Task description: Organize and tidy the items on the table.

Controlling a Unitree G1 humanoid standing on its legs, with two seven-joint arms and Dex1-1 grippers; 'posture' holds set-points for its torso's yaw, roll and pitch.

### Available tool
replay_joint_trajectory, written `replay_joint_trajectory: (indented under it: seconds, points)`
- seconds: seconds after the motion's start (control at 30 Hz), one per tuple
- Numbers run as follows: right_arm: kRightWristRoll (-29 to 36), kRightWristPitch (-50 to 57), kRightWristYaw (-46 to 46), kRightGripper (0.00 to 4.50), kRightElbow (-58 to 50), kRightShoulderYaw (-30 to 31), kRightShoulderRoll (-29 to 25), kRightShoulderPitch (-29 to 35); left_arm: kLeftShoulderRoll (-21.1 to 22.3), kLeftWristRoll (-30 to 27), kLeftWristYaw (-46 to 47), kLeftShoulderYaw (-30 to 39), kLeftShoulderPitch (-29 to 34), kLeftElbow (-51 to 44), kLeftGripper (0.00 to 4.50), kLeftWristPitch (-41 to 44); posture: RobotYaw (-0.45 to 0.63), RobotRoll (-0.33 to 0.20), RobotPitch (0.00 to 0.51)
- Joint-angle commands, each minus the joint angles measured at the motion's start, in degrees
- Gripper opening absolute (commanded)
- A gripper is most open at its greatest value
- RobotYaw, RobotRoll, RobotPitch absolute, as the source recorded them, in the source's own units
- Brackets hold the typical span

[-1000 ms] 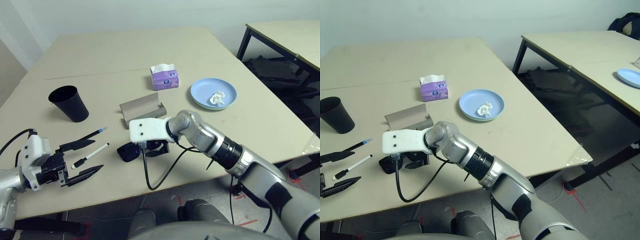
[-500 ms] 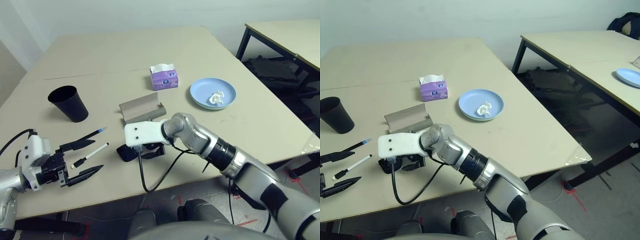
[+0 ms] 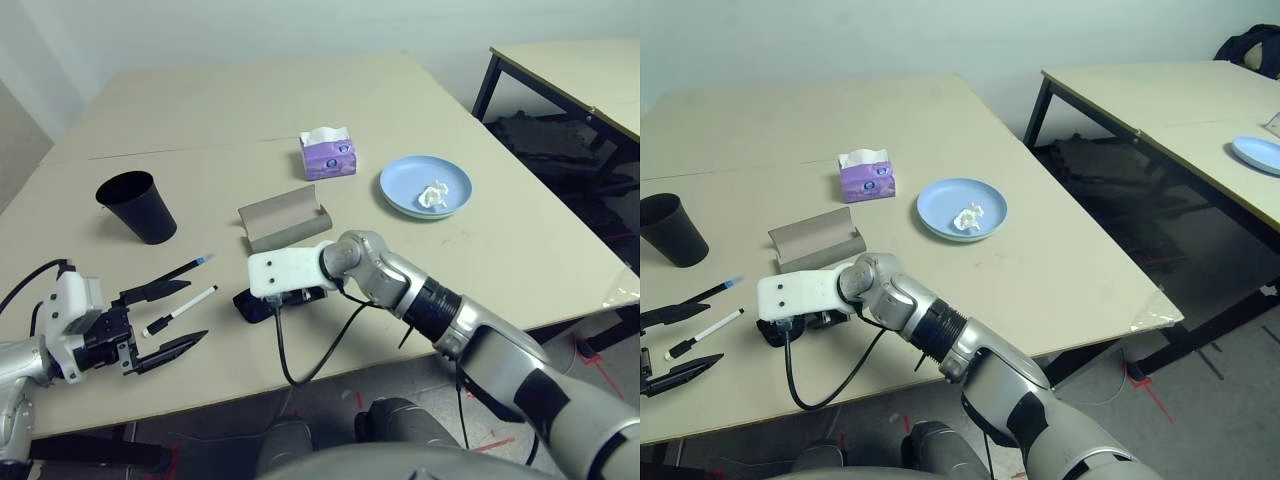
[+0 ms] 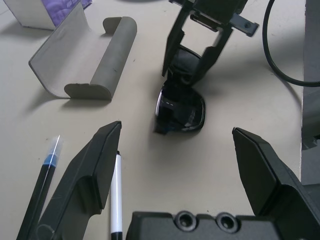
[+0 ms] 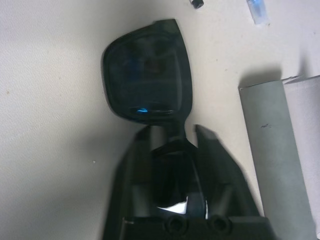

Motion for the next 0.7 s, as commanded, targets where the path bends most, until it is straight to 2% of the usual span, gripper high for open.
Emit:
replay_joint_trajectory:
  seconds: [0.03,0.07,0.1,0.4,0.63,0.7]
  points:
    - [-0.46,-0.17,0.31,0.55,0.81,-0.14,0.17,0.49,-0.07,0.36,0.26,-1.02,-0.04,-1.08,4.5,0.71,-0.04,0.0,0.042]
    - [-0.49,-0.17,0.39,0.24,0.75,-0.18,0.18,0.57,-0.08,0.33,0.31,-1.04,-0.01,-1.22,4.5,0.78,-0.04,0.0,0.041]
    - [-0.55,-0.17,0.5,0.19,0.64,-0.21,0.16,0.66,-0.09,0.32,0.36,-1.06,0.04,-1.34,4.5,0.83,-0.04,0.0,0.042]
    - [-0.61,-0.36,1.78,0.19,-0.63,-0.65,-1.15,0.55,-0.1,0.23,1.01,-1.11,-0.15,-2.12,4.5,1.78,-0.04,0.0,0.038]
    - [-0.46,-1.18,0.66,0.19,-1.67,-4.08,-0.81,-4.46,-2.47,-2.68,10.07,1.59,-2.53,-2.69,4.5,9.83,-0.05,0.0,0.035]
    - [-0.41,-2.88,-0.82,0.19,0.64,-5.77,-0.33,-7.7,-3.42,-2.19,14.47,1.89,-3.32,-2.6,4.5,11.92,-0.05,0.0,0.034]
